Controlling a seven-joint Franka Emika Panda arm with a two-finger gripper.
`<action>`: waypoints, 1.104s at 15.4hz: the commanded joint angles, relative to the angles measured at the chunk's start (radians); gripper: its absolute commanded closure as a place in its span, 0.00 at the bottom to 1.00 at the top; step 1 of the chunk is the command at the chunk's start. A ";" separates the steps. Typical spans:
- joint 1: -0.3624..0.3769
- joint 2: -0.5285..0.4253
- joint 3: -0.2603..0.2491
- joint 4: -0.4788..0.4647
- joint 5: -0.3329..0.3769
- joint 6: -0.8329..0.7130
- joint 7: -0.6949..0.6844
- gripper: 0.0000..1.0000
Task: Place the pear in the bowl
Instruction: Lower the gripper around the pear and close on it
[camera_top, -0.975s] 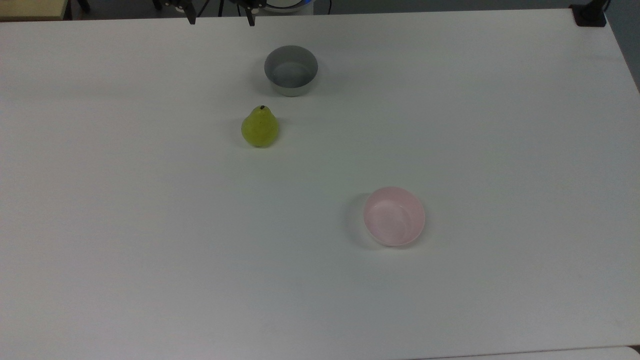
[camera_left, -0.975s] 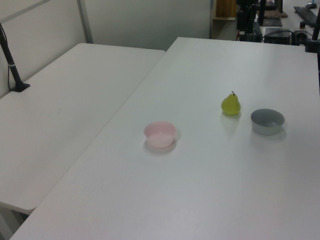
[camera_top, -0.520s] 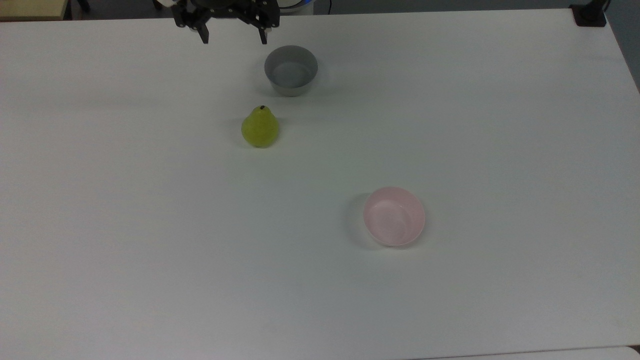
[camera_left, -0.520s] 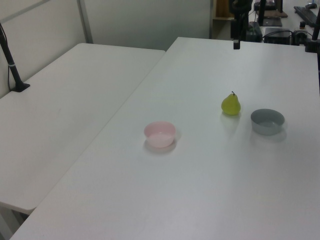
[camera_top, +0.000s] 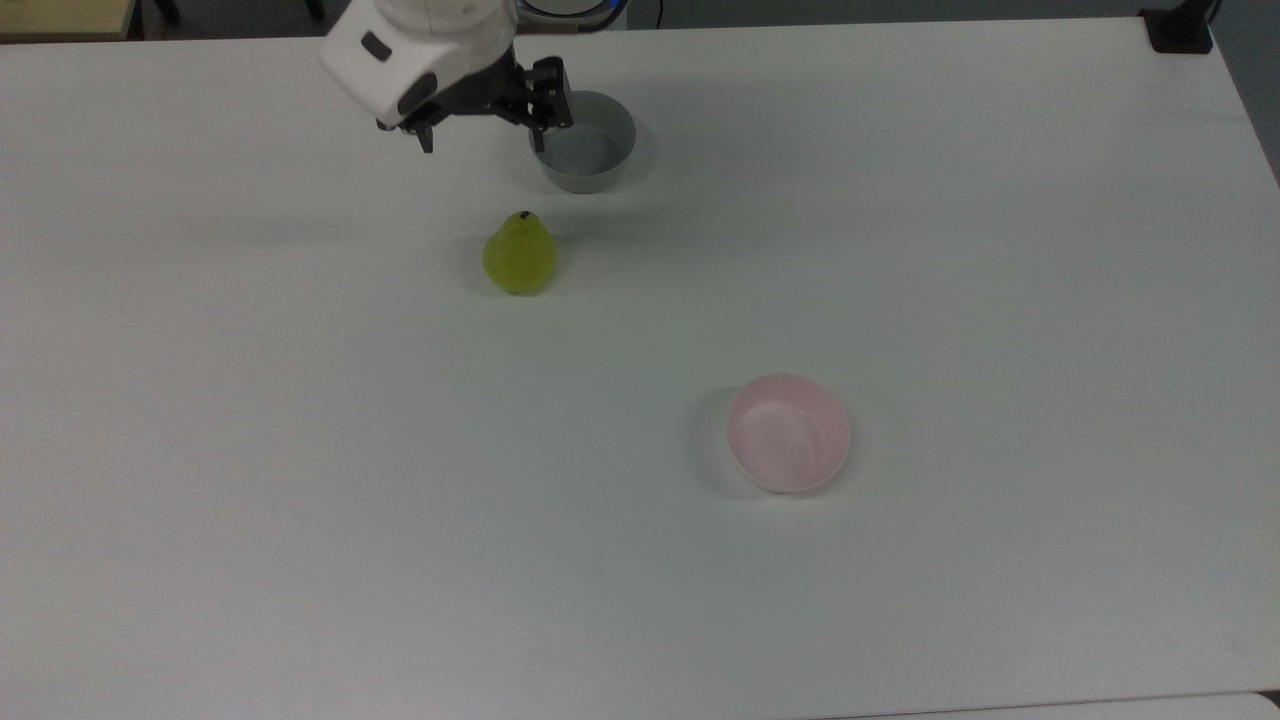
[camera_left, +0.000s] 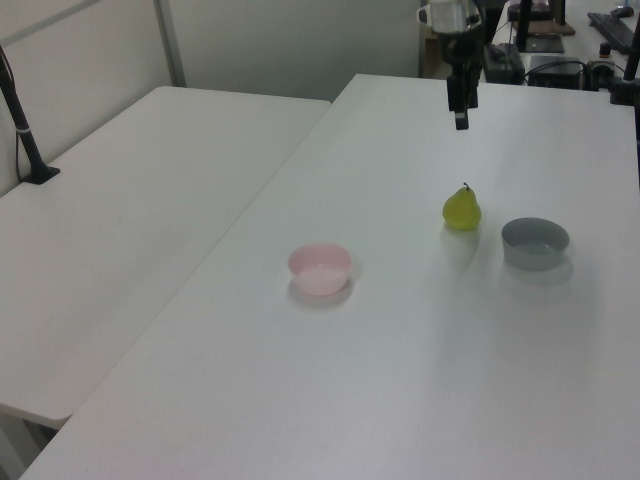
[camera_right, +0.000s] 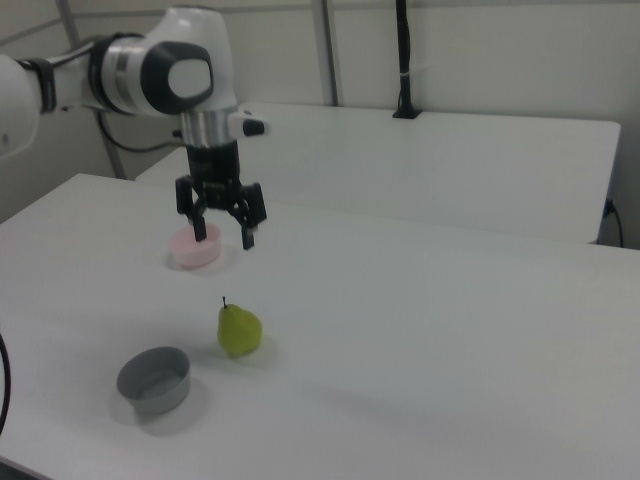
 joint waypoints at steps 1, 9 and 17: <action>0.028 0.040 -0.008 -0.062 -0.055 0.024 -0.025 0.00; 0.077 0.122 -0.008 -0.165 -0.103 0.159 -0.013 0.00; 0.091 0.201 -0.008 -0.167 -0.138 0.212 0.008 0.00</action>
